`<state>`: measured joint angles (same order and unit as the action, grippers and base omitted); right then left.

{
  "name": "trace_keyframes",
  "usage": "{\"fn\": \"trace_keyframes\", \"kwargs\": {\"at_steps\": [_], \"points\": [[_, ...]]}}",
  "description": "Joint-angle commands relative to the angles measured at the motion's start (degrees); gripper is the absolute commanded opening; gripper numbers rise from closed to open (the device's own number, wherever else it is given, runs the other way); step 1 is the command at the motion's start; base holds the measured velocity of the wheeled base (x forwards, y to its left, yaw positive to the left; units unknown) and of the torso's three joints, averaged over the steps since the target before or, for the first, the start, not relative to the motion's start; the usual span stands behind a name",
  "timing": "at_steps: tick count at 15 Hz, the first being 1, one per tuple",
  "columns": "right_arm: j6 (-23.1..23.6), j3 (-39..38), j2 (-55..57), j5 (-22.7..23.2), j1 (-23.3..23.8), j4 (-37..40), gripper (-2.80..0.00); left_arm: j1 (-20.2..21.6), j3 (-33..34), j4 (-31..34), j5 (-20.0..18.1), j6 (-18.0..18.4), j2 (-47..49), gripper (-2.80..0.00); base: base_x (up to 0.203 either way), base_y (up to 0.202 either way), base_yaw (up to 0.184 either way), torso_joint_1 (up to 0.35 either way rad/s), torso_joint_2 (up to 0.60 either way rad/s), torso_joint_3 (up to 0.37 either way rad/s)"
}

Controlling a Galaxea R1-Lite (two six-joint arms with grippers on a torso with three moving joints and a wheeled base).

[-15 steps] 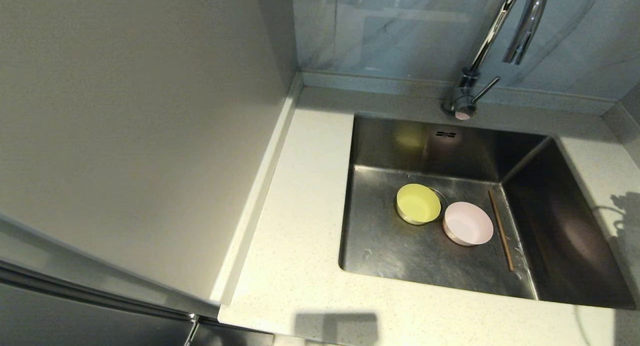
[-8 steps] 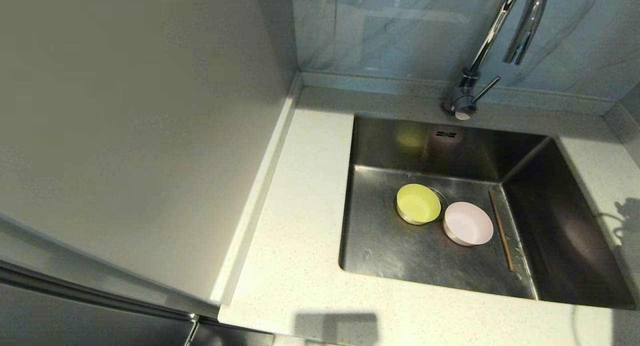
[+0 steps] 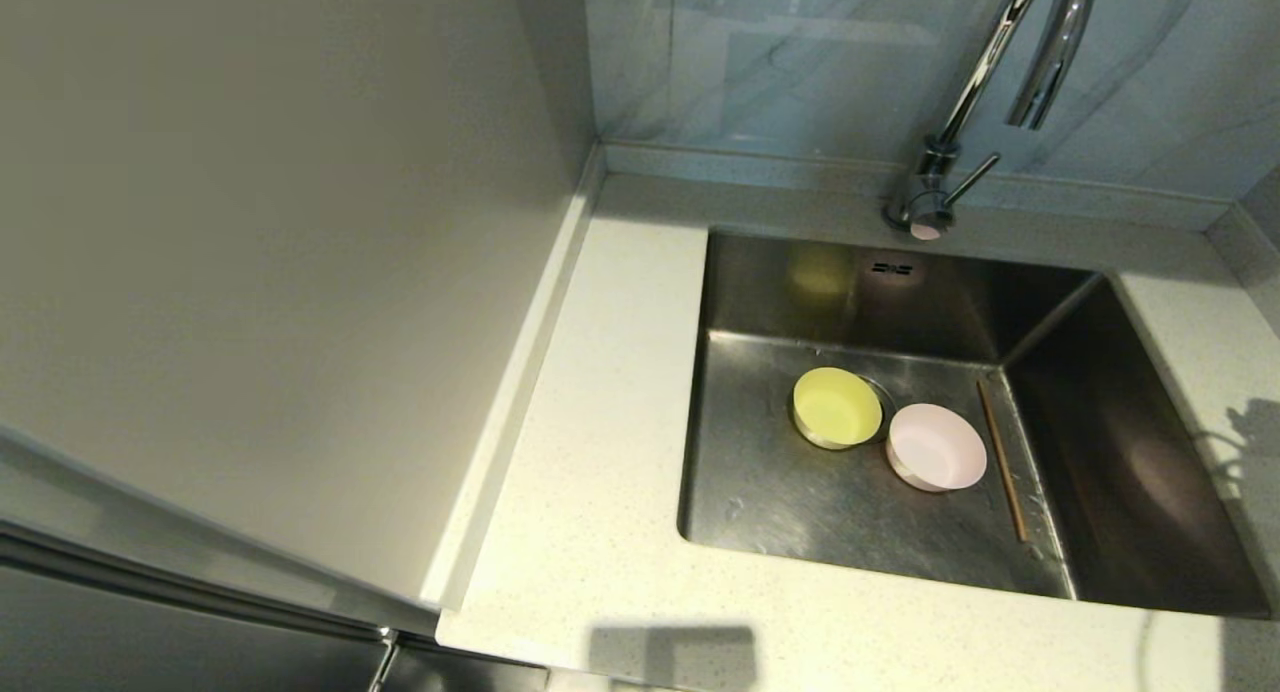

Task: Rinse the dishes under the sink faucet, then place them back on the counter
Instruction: Put the chopsticks into the sink

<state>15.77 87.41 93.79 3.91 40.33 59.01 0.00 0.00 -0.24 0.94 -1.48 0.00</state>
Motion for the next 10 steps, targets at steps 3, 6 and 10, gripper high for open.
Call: {"fn": "trace_keyframes", "kwargs": {"at_steps": [3, 6, 10], "points": [[0.1, -0.2, 2.0, 0.0, -0.1, -0.1, 0.0, 0.0, 0.0, 0.0, 0.0, 0.0, -0.2, -2.8, 0.0, 0.0, 0.0, 0.0, 0.0, 0.0], [-0.2, -0.3, 4.8, 0.1, -0.1, -3.4, 0.0, 0.0, 0.0, 0.0, 0.0, 0.0, -0.2, -2.8, 0.0, 0.0, 0.0, 0.0, 0.0, 0.0], [-0.2, -0.1, 7.4, 0.1, -0.1, -6.3, 0.0, 0.0, 0.0, 0.0, 0.0, 0.0, -0.2, -2.8, 0.0, 0.0, 0.0, 0.0, 0.0, 0.0]]}}
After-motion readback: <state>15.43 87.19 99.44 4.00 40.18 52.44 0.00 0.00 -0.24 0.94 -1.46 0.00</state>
